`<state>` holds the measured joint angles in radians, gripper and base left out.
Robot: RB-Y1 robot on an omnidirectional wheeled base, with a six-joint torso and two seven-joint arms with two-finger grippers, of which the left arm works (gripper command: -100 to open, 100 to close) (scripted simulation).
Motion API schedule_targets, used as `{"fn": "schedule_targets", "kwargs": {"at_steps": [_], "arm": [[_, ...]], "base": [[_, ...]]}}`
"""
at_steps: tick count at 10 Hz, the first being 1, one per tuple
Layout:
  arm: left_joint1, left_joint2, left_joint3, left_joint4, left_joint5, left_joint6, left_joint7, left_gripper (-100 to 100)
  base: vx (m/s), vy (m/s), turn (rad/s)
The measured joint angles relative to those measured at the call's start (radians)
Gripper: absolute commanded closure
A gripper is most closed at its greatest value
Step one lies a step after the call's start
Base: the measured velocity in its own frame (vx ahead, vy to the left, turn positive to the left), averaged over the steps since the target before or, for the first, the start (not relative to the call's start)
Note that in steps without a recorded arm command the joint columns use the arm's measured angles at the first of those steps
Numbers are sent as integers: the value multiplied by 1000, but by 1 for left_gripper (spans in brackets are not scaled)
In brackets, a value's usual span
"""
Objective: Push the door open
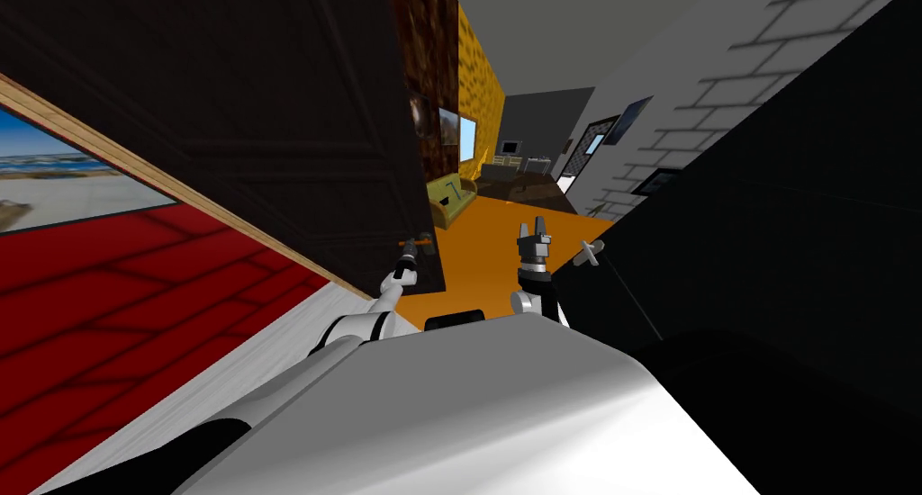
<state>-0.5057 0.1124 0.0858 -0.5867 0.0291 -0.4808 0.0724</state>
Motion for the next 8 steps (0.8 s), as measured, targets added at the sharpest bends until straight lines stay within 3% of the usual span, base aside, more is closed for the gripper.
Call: {"fn": "schedule_targets", "kwargs": {"at_steps": [1, 2, 3, 4, 7, 8], "arm": [[-7, 2, 9, 12, 3, -6, -5, 100], [3, 5, 15, -8, 5, 2, -8, 100], [-15, 12, 25, 25, 10, -10, -9, 100], [0, 13, 32, 3, 12, -4, -13, 100], [-18, 31, 56, 40, 22, -19, -17, 100], [-12, 31, 59, 20, 23, -15, -20, 100]], "base": [[154, -78, 43], [159, -95, 46], [182, -93, 54], [186, -66, 66], [133, -74, 29], [109, -82, 37]]}}
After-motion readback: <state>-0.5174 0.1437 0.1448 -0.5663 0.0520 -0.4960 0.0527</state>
